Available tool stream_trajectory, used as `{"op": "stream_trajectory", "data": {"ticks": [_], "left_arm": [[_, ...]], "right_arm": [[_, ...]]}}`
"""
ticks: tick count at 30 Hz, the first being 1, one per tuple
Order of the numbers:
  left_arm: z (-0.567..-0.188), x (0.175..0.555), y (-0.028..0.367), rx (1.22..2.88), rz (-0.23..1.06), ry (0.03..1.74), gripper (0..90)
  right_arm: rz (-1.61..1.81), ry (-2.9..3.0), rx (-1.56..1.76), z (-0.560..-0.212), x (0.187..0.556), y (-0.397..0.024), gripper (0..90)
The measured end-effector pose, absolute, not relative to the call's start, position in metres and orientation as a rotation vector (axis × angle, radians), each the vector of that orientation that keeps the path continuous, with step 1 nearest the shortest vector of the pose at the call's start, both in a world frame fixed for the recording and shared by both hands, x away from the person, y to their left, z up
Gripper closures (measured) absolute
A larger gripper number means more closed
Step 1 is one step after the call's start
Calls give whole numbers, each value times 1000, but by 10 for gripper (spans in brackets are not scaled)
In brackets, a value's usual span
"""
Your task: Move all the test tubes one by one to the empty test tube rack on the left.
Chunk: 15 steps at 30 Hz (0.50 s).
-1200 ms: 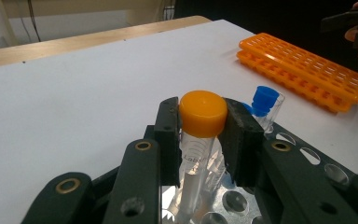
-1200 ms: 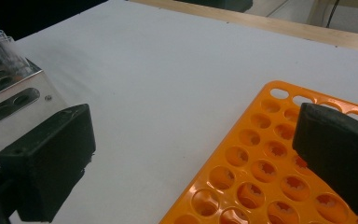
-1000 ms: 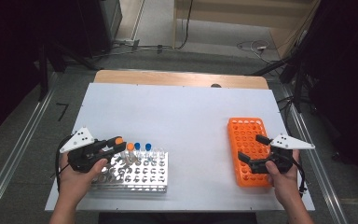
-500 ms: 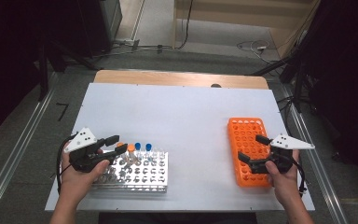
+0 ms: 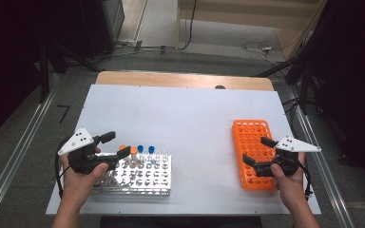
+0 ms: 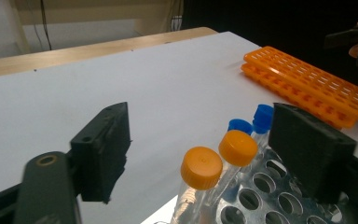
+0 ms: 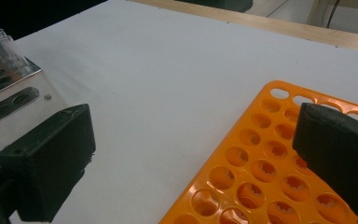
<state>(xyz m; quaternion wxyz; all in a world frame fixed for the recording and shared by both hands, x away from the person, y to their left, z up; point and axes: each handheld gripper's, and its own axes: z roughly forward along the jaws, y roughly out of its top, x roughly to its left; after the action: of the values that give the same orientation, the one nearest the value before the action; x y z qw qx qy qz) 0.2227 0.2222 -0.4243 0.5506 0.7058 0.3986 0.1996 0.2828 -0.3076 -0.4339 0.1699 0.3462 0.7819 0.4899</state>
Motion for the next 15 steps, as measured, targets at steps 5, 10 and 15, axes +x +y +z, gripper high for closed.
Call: {"op": "stream_trajectory", "data": {"ticks": [5,10,15], "left_arm": [[-422,222,225,1658,492,945,96],[-420,220,231,1632,516,962,50],[-422,219,241,1618,521,952,0]], "right_arm": [[1392,2217,991,-434,283,-308,0],[1393,2212,996,-433,283,-310,0],[1394,2205,997,-433,284,-312,0]]}}
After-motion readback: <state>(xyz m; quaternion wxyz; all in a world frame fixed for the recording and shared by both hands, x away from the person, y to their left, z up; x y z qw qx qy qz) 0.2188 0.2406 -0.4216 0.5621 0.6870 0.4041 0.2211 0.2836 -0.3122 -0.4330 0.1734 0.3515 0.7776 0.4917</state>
